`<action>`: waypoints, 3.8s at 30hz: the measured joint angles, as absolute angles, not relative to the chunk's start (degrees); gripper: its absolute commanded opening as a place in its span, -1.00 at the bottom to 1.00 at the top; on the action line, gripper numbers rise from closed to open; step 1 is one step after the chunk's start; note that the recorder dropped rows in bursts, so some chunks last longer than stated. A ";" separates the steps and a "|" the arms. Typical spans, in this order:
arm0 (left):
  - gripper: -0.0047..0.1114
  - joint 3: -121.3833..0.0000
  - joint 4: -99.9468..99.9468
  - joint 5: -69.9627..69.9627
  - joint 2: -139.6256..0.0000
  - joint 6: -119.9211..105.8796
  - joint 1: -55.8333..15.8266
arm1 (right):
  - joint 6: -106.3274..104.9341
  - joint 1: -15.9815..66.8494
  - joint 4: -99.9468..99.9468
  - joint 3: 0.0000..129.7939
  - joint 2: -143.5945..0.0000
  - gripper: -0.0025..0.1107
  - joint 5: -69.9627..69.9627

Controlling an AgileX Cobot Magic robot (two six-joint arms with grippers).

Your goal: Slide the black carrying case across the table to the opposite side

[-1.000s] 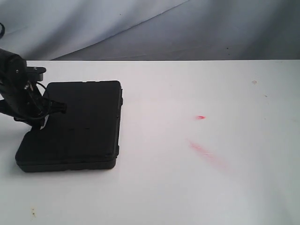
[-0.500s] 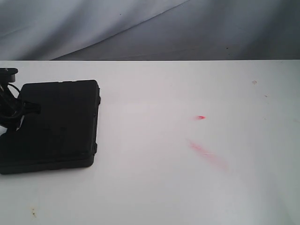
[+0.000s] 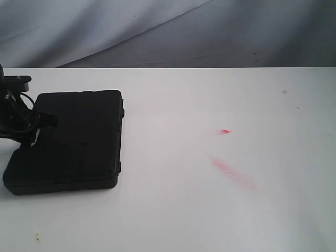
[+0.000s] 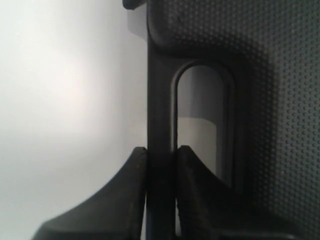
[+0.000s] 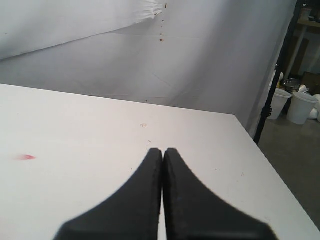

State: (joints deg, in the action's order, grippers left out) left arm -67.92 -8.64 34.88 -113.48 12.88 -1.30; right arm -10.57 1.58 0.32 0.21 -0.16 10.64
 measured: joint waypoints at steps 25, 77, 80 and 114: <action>-0.79 -67.92 -8.43 34.88 -113.48 13.33 -1.30 | -10.57 1.58 0.32 0.21 -0.16 -0.96 10.64; -0.92 -35.92 -6.81 15.79 -30.46 7.23 -1.30 | -10.57 1.58 0.32 0.21 -0.16 -0.96 10.64; -0.92 -32.48 -2.75 15.79 -20.70 2.74 -1.30 | -10.57 1.58 0.32 0.21 -0.16 -0.96 10.64; -0.91 -0.29 16.00 -1.50 -4.87 -11.98 -1.30 | -10.57 1.58 0.32 0.21 -0.16 -0.96 10.64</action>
